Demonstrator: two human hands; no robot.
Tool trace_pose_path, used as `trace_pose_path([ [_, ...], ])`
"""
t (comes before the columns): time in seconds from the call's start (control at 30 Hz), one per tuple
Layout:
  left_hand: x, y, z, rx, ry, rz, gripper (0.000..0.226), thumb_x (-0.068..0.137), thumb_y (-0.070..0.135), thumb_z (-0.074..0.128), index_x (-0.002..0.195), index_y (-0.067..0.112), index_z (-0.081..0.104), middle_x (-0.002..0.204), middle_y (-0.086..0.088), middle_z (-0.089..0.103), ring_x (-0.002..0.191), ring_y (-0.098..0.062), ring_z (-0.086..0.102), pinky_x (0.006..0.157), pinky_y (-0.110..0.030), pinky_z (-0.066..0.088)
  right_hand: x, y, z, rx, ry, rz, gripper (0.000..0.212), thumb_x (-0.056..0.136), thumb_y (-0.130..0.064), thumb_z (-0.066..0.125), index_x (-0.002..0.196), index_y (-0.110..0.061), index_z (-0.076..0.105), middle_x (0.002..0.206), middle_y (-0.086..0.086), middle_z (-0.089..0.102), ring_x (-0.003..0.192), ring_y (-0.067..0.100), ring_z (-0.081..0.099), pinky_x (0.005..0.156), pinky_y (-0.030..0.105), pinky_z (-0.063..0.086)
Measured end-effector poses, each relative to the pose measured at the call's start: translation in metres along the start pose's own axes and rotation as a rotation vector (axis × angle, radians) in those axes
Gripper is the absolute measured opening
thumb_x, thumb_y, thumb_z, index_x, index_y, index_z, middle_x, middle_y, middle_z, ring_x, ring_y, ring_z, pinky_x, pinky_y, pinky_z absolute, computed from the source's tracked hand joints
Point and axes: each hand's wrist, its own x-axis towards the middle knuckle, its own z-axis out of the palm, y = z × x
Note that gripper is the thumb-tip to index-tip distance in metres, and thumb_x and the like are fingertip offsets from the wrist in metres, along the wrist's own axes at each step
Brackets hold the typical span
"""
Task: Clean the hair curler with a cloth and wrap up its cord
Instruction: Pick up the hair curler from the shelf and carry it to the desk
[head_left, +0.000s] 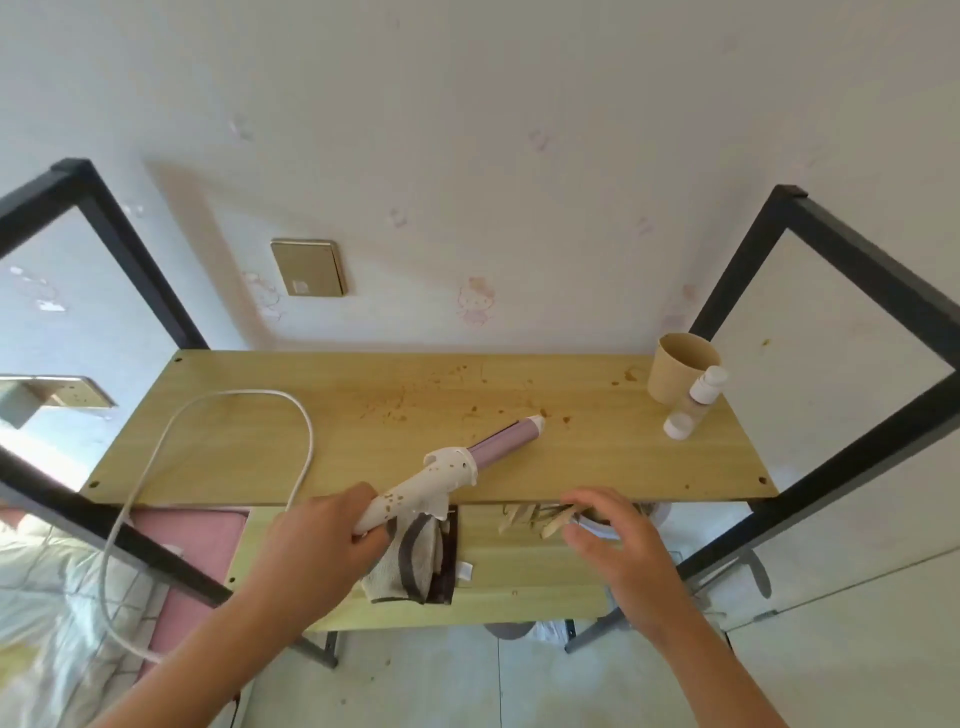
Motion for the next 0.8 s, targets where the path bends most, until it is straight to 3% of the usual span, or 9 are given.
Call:
trace_pose_path([
  [0.1, -0.066, -0.023, 0.0, -0.11, 0.067, -0.129, 0.022, 0.086, 0.032, 0.067, 0.069, 0.032, 0.052, 0.047, 0.005, 0.052, 0.038, -0.007, 0.044, 0.041, -0.028, 0.038, -0.032, 0.002, 0.028, 0.053, -0.081, 0.042, 0.041, 0.082, -0.059, 0.06, 0.122, -0.048, 0.065, 0.131, -0.033, 0.057, 0.125, -0.017, 0.046, 0.097, 0.023, 0.038],
  [0.27, -0.157, -0.062, 0.02, -0.199, 0.14, -0.355, 0.029, 0.081, 0.013, 0.08, 0.07, 0.027, 0.058, 0.05, 0.0, 0.054, 0.045, -0.018, 0.055, 0.047, -0.037, 0.046, -0.063, 0.023, 0.074, 0.053, -0.158, 0.151, 0.035, 0.086, -0.051, 0.06, 0.12, -0.045, 0.066, 0.128, -0.028, 0.06, 0.121, -0.01, 0.052, 0.097, 0.027, 0.041],
  [0.4, -0.2, -0.09, 0.042, -0.258, 0.207, -0.48, 0.021, 0.081, 0.022, 0.077, 0.074, 0.029, 0.058, 0.06, 0.001, 0.059, 0.05, -0.02, 0.057, 0.051, -0.039, 0.049, -0.073, 0.039, 0.107, 0.031, -0.221, 0.239, 0.03, 0.087, -0.05, 0.059, 0.116, -0.05, 0.068, 0.122, -0.032, 0.063, 0.116, -0.013, 0.053, 0.096, 0.024, 0.039],
  [0.53, -0.224, -0.118, 0.065, -0.3, 0.219, -0.627, 0.034, 0.082, 0.006, 0.08, 0.068, 0.027, 0.057, 0.05, -0.002, 0.054, 0.05, -0.023, 0.057, 0.049, -0.038, 0.047, -0.074, 0.041, 0.14, 0.01, -0.359, 0.331, 0.035, 0.083, -0.058, 0.058, 0.117, -0.053, 0.066, 0.131, -0.028, 0.059, 0.127, -0.006, 0.048, 0.098, 0.027, 0.038],
  [0.67, -0.245, -0.128, 0.08, -0.36, 0.266, -0.731, 0.029, 0.085, 0.008, 0.077, 0.068, 0.021, 0.057, 0.061, 0.0, 0.059, 0.051, -0.026, 0.056, 0.049, -0.037, 0.046, -0.063, 0.032, 0.159, 0.021, -0.501, 0.356, 0.042, 0.078, -0.065, 0.059, 0.119, -0.056, 0.064, 0.133, -0.027, 0.059, 0.125, -0.013, 0.049, 0.088, 0.014, 0.039],
  [0.73, -0.256, -0.125, 0.084, -0.362, 0.305, -0.773, 0.026, 0.085, 0.01, 0.076, 0.07, 0.02, 0.057, 0.061, -0.001, 0.059, 0.052, -0.025, 0.057, 0.05, -0.037, 0.047, -0.056, 0.029, 0.163, 0.014, -0.55, 0.336, 0.049, 0.075, -0.067, 0.06, 0.123, -0.056, 0.063, 0.135, -0.027, 0.058, 0.131, -0.007, 0.048, 0.092, 0.018, 0.041],
  [0.8, -0.266, -0.119, 0.087, -0.382, 0.357, -0.822, 0.024, 0.086, 0.01, 0.075, 0.071, 0.021, 0.059, 0.059, -0.002, 0.058, 0.051, -0.02, 0.055, 0.049, -0.037, 0.046, -0.048, 0.029, 0.167, -0.025, -0.609, 0.324, 0.05, 0.077, -0.066, 0.061, 0.126, -0.054, 0.061, 0.138, -0.025, 0.057, 0.135, 0.003, 0.046, 0.104, 0.032, 0.042],
])
